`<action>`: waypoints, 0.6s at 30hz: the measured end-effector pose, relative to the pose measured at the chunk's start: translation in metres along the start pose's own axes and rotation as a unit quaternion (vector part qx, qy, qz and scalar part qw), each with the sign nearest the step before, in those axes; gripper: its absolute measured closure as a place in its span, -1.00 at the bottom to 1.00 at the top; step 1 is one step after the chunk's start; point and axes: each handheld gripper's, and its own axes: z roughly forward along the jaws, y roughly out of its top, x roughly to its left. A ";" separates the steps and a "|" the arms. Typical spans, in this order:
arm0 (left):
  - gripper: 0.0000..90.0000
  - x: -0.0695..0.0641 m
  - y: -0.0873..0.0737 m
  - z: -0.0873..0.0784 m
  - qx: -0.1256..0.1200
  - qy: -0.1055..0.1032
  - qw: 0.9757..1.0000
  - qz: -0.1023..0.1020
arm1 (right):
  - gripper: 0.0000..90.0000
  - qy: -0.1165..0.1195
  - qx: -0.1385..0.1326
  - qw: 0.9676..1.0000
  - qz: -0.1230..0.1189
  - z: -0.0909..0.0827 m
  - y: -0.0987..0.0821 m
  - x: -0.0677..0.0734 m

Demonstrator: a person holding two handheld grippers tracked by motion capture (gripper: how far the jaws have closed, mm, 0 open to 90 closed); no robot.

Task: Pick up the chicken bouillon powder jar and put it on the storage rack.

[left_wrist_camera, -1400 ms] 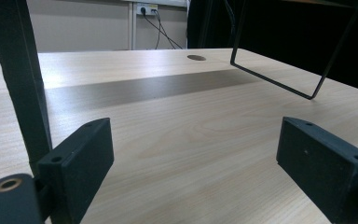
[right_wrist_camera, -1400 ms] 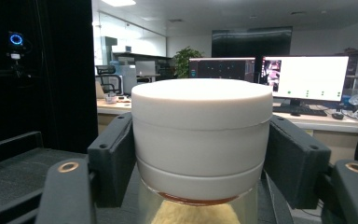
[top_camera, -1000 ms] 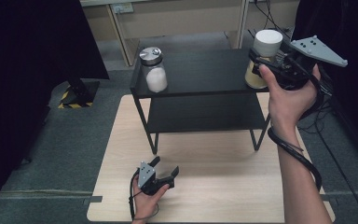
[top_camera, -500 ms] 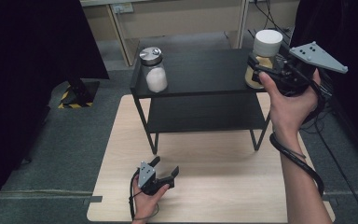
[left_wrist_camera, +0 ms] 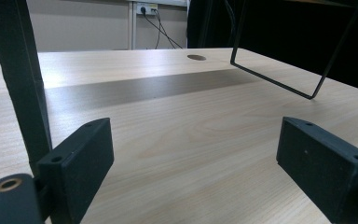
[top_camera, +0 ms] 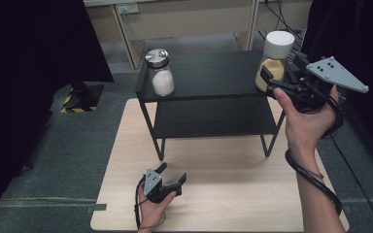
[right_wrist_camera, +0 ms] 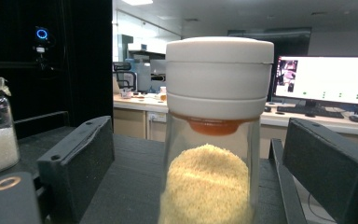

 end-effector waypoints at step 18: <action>-0.77 0.000 0.000 0.000 -0.001 0.000 1.000 0.001 | -0.78 0.015 -0.002 1.000 0.000 -0.021 -0.018 0.002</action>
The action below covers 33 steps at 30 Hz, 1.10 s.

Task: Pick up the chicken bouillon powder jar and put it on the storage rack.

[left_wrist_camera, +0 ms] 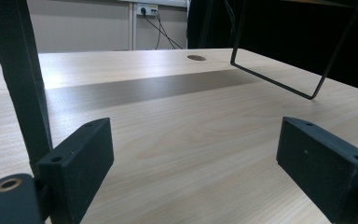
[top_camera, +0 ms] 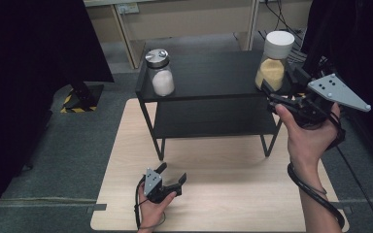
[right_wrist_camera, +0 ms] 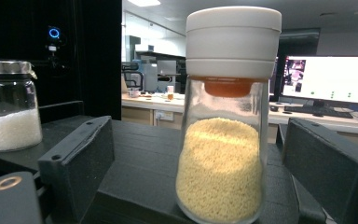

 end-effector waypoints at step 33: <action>-0.77 -0.001 0.000 0.000 -0.001 0.001 1.000 0.002 | -0.78 0.020 0.026 0.999 0.010 -0.033 -0.050 -0.007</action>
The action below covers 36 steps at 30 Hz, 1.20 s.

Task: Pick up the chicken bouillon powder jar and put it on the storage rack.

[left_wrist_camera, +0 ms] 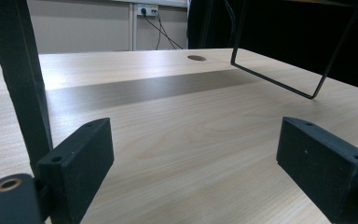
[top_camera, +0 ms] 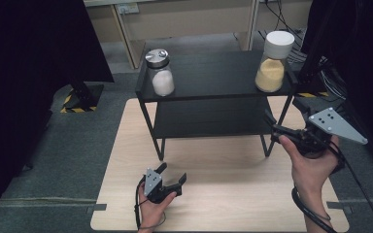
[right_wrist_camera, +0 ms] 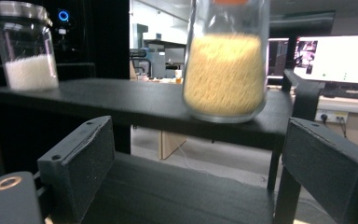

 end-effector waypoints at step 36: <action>-0.77 -0.002 0.000 0.000 0.000 0.000 1.000 -0.001 | -0.78 0.020 0.062 0.997 0.029 -0.018 -0.068 -0.001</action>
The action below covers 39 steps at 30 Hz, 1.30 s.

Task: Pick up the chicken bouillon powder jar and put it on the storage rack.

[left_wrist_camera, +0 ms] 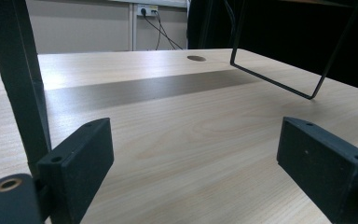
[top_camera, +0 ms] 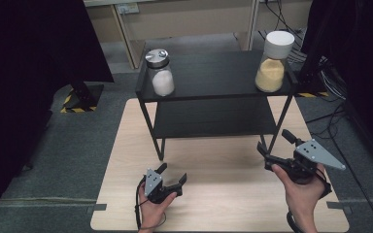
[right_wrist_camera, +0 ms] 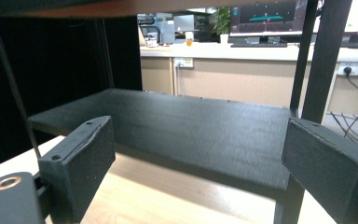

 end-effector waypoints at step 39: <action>-0.77 -0.001 -0.001 0.000 -0.002 0.003 1.000 0.002 | -0.78 -0.009 0.054 0.998 0.033 -0.020 -0.062 -0.004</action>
